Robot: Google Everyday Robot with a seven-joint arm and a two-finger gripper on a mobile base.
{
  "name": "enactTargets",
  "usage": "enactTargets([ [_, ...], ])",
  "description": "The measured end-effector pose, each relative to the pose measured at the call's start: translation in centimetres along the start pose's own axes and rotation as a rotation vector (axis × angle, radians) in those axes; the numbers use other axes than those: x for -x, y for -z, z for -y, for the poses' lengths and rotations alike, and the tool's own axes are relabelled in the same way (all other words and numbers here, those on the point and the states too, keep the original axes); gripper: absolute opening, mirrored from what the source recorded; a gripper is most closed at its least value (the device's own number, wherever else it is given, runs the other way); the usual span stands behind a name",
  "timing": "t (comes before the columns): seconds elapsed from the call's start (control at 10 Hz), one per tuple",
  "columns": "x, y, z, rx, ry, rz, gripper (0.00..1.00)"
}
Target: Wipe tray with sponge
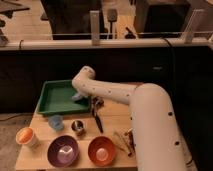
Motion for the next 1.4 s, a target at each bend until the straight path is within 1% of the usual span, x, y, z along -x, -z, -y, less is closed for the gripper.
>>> enactTargets([
  [0.3, 0.2, -1.1, 3.8, -0.03, 0.031, 0.012, 0.0],
  [0.5, 1.5, -2.4, 6.4, -0.056, 0.064, 0.045, 0.0],
  [0.6, 2.1, -2.8, 7.1, -0.068, 0.076, 0.062, 0.0],
  [0.7, 3.6, -3.6, 8.8, -0.096, 0.103, 0.106, 0.0],
  [0.8, 4.6, -3.9, 9.7, -0.115, 0.117, 0.142, 0.0],
  [0.9, 5.5, -4.2, 10.3, -0.139, 0.131, 0.189, 0.0],
  [1.0, 6.3, -4.3, 10.4, -0.157, 0.147, 0.23, 0.0],
  [1.1, 6.9, -4.2, 10.3, -0.161, 0.163, 0.249, 0.0],
  [1.3, 8.3, -3.8, 9.3, -0.15, 0.199, 0.274, 0.0],
  [1.4, 9.0, -3.4, 8.6, -0.137, 0.218, 0.278, 0.0],
])
